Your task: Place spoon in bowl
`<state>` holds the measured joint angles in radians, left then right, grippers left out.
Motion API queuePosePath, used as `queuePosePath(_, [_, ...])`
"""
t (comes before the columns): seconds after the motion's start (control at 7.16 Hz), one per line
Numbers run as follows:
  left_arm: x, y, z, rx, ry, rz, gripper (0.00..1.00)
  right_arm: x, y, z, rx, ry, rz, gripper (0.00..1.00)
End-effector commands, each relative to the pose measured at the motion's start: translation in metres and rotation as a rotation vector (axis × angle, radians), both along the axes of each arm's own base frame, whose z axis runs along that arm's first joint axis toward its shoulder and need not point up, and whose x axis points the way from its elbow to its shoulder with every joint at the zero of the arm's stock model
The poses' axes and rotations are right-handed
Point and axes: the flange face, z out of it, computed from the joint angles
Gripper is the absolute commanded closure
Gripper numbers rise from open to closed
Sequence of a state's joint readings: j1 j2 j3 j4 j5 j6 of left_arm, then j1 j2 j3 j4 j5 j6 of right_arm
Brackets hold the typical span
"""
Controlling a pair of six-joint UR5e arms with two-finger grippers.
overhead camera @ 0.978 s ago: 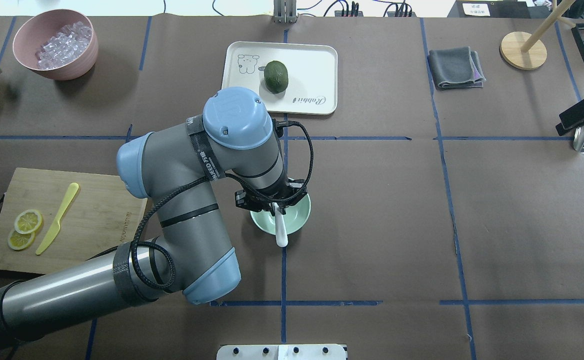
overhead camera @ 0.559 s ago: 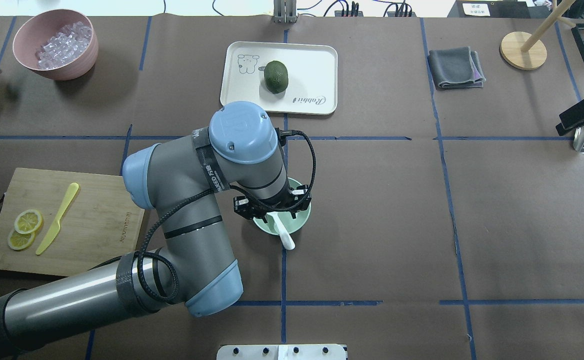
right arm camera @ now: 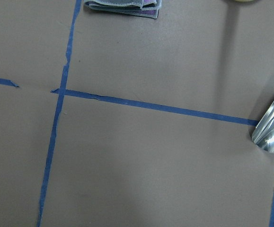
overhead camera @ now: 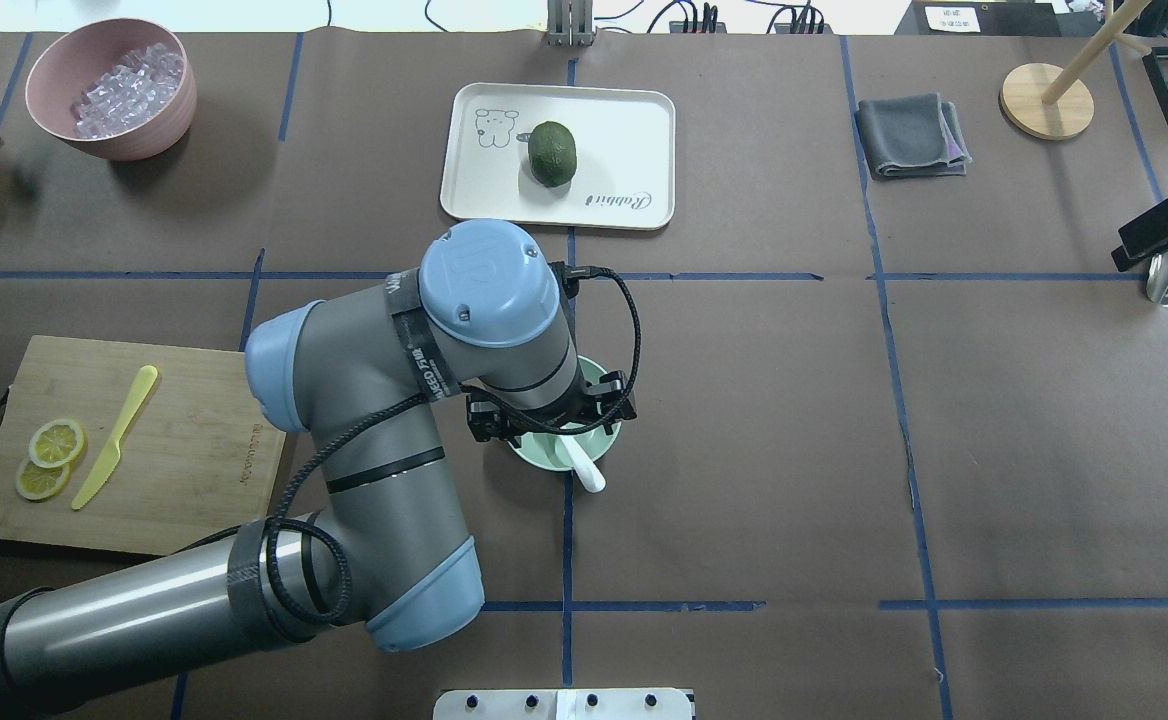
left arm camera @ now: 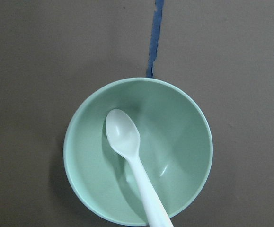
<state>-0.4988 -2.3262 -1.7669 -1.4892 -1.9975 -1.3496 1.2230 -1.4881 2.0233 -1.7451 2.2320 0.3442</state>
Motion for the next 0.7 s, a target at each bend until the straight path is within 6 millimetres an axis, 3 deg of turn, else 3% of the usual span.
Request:
queuePosePath(0.0, [-0.123, -0.022, 0.047, 0.092, -0.041, 0.076, 0.0, 0.023, 0.002, 0.021, -0.03, -0.064, -0.008, 0.0])
queuePosePath(0.28, [-0.224, -0.066, 0.121, 0.226, -0.096, 0.154, 0.0, 0.074, 0.004, 0.069, -0.004, -0.077, -0.024, 0.0])
queuePosePath(0.42, [-0.279, -0.085, 0.16, 0.238, -0.09, 0.181, 0.0, 0.101, 0.018, 0.114, 0.0, -0.072, -0.07, 0.0])
queuePosePath(0.56, [-0.33, -0.099, 0.194, 0.265, -0.092, 0.196, 0.0, 0.127, 0.028, 0.146, -0.012, -0.07, -0.068, 0.0])
